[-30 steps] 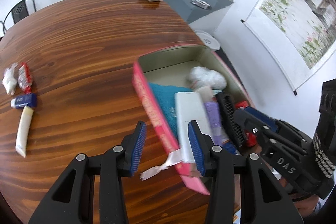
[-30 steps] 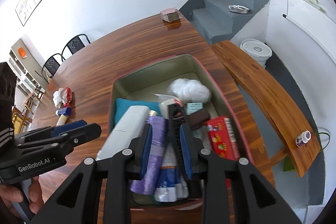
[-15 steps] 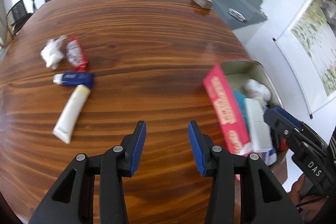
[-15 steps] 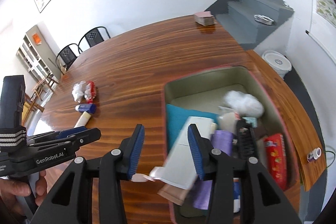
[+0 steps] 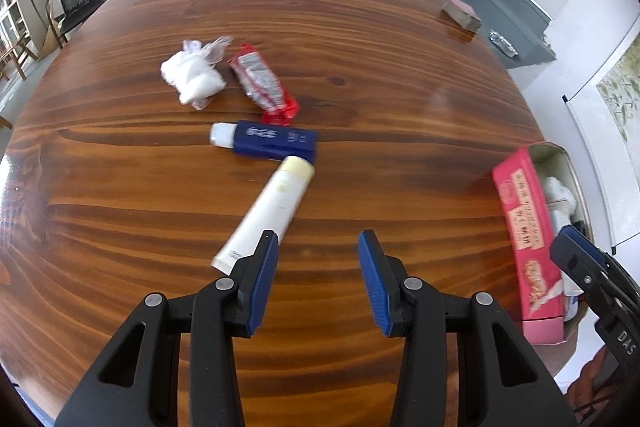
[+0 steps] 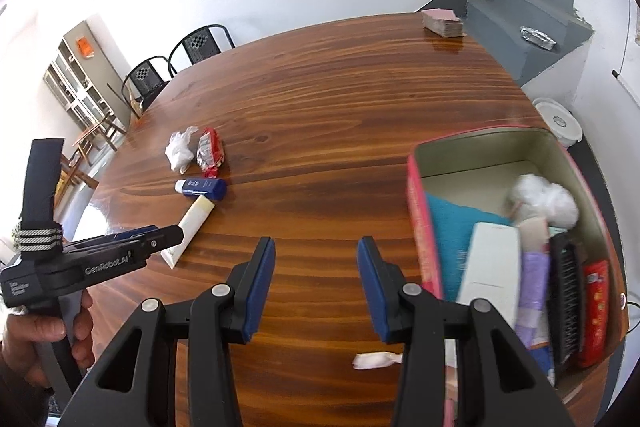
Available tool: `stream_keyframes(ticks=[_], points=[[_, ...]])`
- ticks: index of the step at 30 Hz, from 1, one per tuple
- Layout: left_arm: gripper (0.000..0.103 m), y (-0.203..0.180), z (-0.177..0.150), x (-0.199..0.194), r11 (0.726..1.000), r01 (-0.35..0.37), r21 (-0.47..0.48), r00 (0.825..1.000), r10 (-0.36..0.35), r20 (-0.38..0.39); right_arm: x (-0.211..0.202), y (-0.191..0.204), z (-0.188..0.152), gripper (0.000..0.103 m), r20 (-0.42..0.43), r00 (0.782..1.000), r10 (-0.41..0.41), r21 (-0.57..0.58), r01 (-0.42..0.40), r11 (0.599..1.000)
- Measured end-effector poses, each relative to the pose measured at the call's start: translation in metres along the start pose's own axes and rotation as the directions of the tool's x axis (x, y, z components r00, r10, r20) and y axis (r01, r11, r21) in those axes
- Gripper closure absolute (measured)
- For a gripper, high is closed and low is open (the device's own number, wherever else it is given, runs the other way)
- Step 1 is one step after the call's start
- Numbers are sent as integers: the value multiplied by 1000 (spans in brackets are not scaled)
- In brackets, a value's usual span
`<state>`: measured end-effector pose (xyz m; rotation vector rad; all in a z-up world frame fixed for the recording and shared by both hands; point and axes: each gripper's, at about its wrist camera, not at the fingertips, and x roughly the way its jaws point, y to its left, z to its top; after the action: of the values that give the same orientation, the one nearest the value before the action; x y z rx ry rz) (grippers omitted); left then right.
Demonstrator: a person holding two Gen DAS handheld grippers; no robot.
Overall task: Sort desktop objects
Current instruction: 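Move both open grippers from the tin back to the pile, then grasp the white cream tube with yellow cap with the left gripper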
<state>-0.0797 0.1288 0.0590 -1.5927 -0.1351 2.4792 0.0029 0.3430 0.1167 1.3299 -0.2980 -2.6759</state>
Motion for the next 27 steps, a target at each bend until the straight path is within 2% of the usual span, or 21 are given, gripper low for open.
stream_keyframes(ticks=[8,21,27], points=[[58,21,11,20,999,11,40,999,-10,-34,19,20,-2,56,-35,999,-8,19,8,1000],[58,25,23,45,992,47,115,996,-38,-78,41,34,-2,56,-63,997,-47,66,51,996],[58,26,21,52,988,23,153,997,-11,-77,52,40,0,56,-74,996,-53,73,59,996]])
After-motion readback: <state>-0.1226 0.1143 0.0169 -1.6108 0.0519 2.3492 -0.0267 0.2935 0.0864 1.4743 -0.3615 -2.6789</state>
